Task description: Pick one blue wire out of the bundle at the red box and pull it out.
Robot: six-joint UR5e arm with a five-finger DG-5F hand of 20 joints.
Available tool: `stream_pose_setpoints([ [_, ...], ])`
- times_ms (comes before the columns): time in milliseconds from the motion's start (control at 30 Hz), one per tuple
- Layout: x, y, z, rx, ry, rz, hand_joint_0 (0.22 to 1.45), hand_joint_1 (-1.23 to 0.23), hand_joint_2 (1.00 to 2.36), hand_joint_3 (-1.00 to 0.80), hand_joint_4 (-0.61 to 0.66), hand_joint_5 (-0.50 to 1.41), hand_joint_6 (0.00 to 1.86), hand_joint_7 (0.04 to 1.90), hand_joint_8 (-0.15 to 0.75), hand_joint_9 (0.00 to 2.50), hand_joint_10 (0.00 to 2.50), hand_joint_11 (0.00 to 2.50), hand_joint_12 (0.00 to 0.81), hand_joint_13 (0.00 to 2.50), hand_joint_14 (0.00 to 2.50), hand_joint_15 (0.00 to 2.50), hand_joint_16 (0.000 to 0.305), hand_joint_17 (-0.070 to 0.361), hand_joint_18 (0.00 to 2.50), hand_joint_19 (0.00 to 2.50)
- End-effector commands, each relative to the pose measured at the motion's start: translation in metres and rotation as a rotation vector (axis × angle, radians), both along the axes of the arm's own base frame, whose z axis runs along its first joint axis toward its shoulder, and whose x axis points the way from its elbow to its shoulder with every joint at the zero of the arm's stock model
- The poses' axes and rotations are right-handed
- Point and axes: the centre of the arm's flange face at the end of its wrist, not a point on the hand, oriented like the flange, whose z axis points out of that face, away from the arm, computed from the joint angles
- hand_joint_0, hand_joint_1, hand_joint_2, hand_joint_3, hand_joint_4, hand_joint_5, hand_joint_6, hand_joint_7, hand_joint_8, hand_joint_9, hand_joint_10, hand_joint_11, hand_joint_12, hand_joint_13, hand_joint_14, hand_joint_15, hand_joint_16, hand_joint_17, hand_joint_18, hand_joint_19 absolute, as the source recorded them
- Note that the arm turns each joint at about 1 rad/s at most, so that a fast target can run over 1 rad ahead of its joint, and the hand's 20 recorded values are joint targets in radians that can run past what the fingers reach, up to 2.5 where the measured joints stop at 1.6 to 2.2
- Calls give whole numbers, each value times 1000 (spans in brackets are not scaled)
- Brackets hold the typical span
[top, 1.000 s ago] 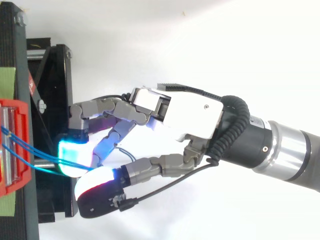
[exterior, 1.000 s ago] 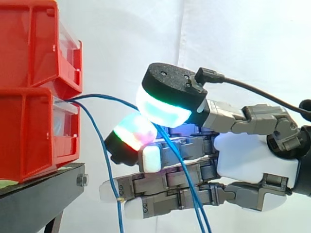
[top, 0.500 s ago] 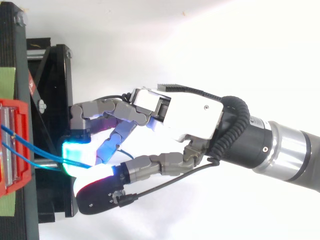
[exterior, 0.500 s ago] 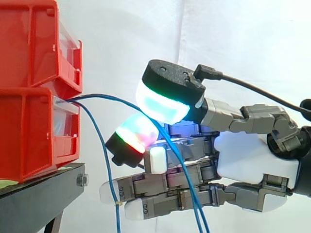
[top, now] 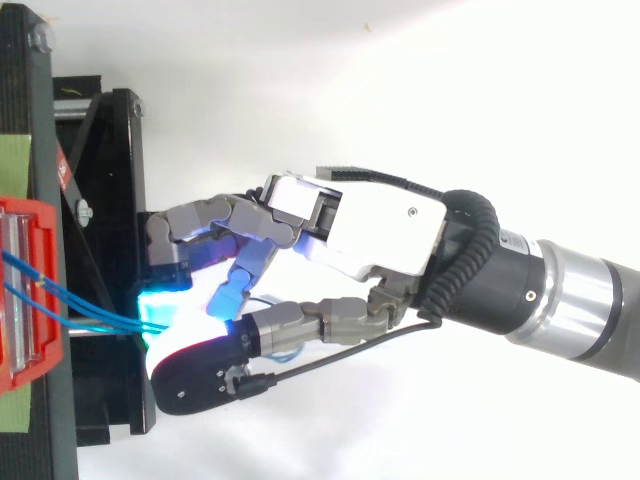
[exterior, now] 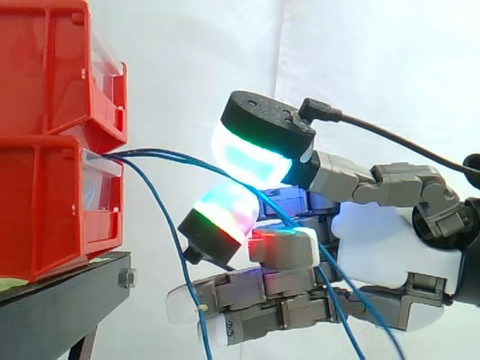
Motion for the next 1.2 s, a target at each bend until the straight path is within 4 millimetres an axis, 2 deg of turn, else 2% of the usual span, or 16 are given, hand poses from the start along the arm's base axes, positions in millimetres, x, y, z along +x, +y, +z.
stream_pose_setpoints([
  [0,0,0,0,4,0,1,603,-698,1010,-387,194,-72,806,1321,239,1336,30,1244,334,766,20,495,44,100,578,401],
  [167,0,2,0,4,1,3,604,-805,1004,-443,206,-96,833,1299,253,1254,29,1266,334,726,21,486,45,101,558,393],
  [300,0,3,0,4,0,5,583,-814,1000,-500,207,-107,841,1263,252,1219,29,1224,337,708,20,476,46,103,545,393],
  [367,0,3,2,4,-1,5,545,-742,1000,-500,205,-107,838,1239,261,1228,28,1217,344,710,20,471,47,107,549,403],
  [500,-1,2,13,4,-7,2,522,-468,1000,-500,192,-97,811,1205,258,1273,28,1123,353,711,19,450,49,111,553,413],
  [600,-5,1,23,-2,16,2,526,-452,1000,-500,184,-87,797,1241,263,1333,29,1139,350,719,20,454,49,110,557,408],
  [667,-8,2,28,-4,27,1,543,-457,1000,-500,189,-86,800,1241,252,1346,29,1136,346,725,20,451,48,108,556,413],
  [833,-12,-1,28,-4,61,-19,609,-574,1006,-440,192,-92,810,1253,247,1331,29,1167,336,723,21,456,45,102,553,405],
  [1000,-12,-2,27,-8,64,-23,625,-763,1003,-469,210,-132,844,1186,256,1217,29,1197,340,687,19,452,46,104,540,380],
  [1167,-12,-2,28,-11,65,-24,600,-784,1000,-500,235,-145,854,1154,262,1190,29,1227,341,673,18,448,47,105,531,377],
])
